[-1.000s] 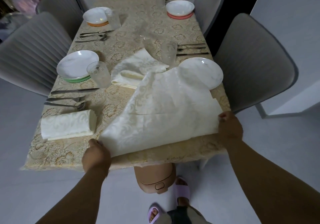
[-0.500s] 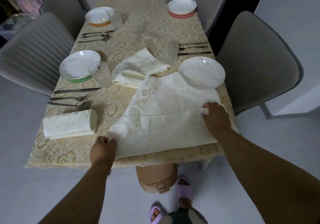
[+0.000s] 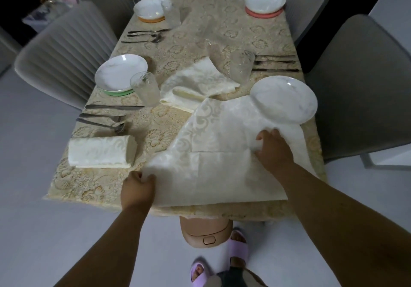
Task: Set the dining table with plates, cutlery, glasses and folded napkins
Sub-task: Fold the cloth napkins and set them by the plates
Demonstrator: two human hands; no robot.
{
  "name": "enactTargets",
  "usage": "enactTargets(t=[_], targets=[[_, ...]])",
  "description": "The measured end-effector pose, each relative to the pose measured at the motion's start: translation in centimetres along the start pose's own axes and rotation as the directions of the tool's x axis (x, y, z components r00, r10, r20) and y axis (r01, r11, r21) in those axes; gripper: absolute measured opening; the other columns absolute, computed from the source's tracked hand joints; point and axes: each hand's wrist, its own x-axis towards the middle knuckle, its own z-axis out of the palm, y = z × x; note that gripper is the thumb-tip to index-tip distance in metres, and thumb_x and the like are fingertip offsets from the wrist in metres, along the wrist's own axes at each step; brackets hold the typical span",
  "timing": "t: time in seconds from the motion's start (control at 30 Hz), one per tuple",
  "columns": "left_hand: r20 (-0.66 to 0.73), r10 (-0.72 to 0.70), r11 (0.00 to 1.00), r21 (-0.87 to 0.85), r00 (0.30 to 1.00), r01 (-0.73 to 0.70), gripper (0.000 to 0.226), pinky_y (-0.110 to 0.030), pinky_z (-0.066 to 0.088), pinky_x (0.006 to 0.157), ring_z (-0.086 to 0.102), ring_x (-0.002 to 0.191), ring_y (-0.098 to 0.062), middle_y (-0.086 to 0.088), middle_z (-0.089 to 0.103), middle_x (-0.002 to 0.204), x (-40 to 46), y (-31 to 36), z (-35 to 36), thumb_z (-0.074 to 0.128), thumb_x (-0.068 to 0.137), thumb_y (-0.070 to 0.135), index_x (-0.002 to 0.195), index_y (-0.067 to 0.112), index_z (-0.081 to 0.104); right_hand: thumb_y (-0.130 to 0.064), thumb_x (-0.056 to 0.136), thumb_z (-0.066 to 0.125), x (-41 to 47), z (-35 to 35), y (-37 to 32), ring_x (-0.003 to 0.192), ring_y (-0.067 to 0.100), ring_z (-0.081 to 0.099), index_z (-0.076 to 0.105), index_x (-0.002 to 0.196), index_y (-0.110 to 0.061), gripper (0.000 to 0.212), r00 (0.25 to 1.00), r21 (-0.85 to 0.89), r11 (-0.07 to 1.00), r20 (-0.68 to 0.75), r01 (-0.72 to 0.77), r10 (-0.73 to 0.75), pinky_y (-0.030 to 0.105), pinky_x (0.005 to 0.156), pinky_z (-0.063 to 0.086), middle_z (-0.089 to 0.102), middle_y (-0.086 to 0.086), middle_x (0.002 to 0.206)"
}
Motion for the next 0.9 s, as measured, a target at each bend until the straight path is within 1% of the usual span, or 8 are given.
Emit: enactTargets(t=[0.1,0.2,0.33,0.43,0.53,0.67,0.83,0.9], targets=[[0.113,-0.173,0.947,-0.255,0.978,0.197,0.035,-0.044,0.043,0.096,0.054,0.111,-0.04,-0.025,0.059,0.12,1.5,2.0,0.0,0.037,0.101,0.026,0.112,0.0,0.058,-0.014,0.083,0.054,0.2,0.7,-3.0,0.096,0.024,0.054,0.058,0.103,-0.014,0.021,0.994,0.141,0.986,0.041,0.09,-0.096,0.03,0.081,0.043,0.051,0.006,0.102],[0.373,-0.293,0.677,-0.569,0.88,0.467,0.042,-0.042,0.049,0.077,0.059,0.087,-0.036,-0.026,0.064,0.1,2.3,3.7,-0.7,0.028,0.102,0.028,0.1,-0.002,0.058,-0.018,0.085,0.054,-0.1,1.5,-5.7,0.08,0.016,0.051,0.057,0.097,-0.016,0.013,0.987,0.21,0.968,0.062,0.134,-0.15,0.025,0.072,0.039,0.05,-0.003,0.09],[0.651,-0.263,0.586,-0.479,0.712,0.654,0.03,-0.033,0.048,0.058,0.051,0.057,-0.025,-0.009,0.054,0.054,3.4,4.3,-1.8,0.042,0.091,0.019,0.068,0.006,0.056,-0.032,0.091,0.054,-0.6,2.8,-7.9,0.077,0.013,0.05,0.058,0.097,-0.017,0.017,0.947,0.242,0.945,0.179,0.22,-0.266,0.024,0.068,0.034,0.05,-0.007,0.077],[0.8,-0.149,0.617,-0.384,0.581,0.687,0.022,-0.035,0.055,0.065,0.063,0.071,-0.03,-0.016,0.066,0.074,3.6,4.4,-1.3,0.05,0.087,0.011,0.08,-0.001,0.068,-0.041,0.092,0.051,-0.6,3.7,-8.3,0.091,0.017,0.056,0.058,0.107,-0.02,0.027,0.897,0.252,0.949,0.347,0.191,-0.273,0.027,0.075,0.038,0.057,-0.004,0.091],[0.863,-0.093,0.684,-0.307,0.497,0.662,0.031,-0.038,0.051,0.079,0.065,0.083,-0.03,-0.018,0.069,0.092,3.7,5.4,-0.6,0.063,0.077,0.023,0.096,0.0,0.071,-0.048,0.092,0.047,-0.5,4.1,-8.5,0.106,0.017,0.056,0.053,0.12,-0.028,0.034,0.881,0.176,0.957,0.379,0.232,-0.284,0.028,0.083,0.039,0.058,-0.005,0.108],[0.867,-0.106,0.771,-0.237,0.487,0.591,0.048,-0.037,0.045,0.084,0.054,0.085,-0.028,-0.013,0.055,0.108,5.2,5.6,-0.1,0.076,0.064,0.019,0.11,0.007,0.067,-0.055,0.092,0.041,-0.2,4.5,-9.3,0.118,0.021,0.053,0.045,0.128,-0.037,0.041,0.864,0.103,0.961,0.422,0.256,-0.275,0.036,0.094,0.04,0.054,-0.002,0.127],[0.708,0.01,0.85,-0.378,0.706,0.367,0.063,-0.044,0.047,0.079,0.062,0.087,-0.034,-0.028,0.067,0.103,6.2,5.1,-1.9,0.081,0.05,0.021,0.102,-0.01,0.066,-0.061,0.09,0.038,-0.1,4.8,-9.8,0.117,0.026,0.052,0.042,0.126,-0.038,0.043,0.867,0.09,0.972,0.439,0.218,-0.235,0.039,0.097,0.039,0.053,0.003,0.126],[0.68,0.106,0.846,-0.445,0.725,0.294,0.058,-0.043,0.044,0.077,0.059,0.086,-0.033,-0.026,0.066,0.098,6.6,4.7,-2.6,0.079,0.062,0.026,0.105,-0.008,0.064,-0.063,0.09,0.037,-0.1,4.8,-10.1,0.116,0.027,0.053,0.042,0.125,-0.037,0.044,0.869,0.079,0.974,0.441,0.212,-0.225,0.039,0.095,0.039,0.053,0.005,0.126]])
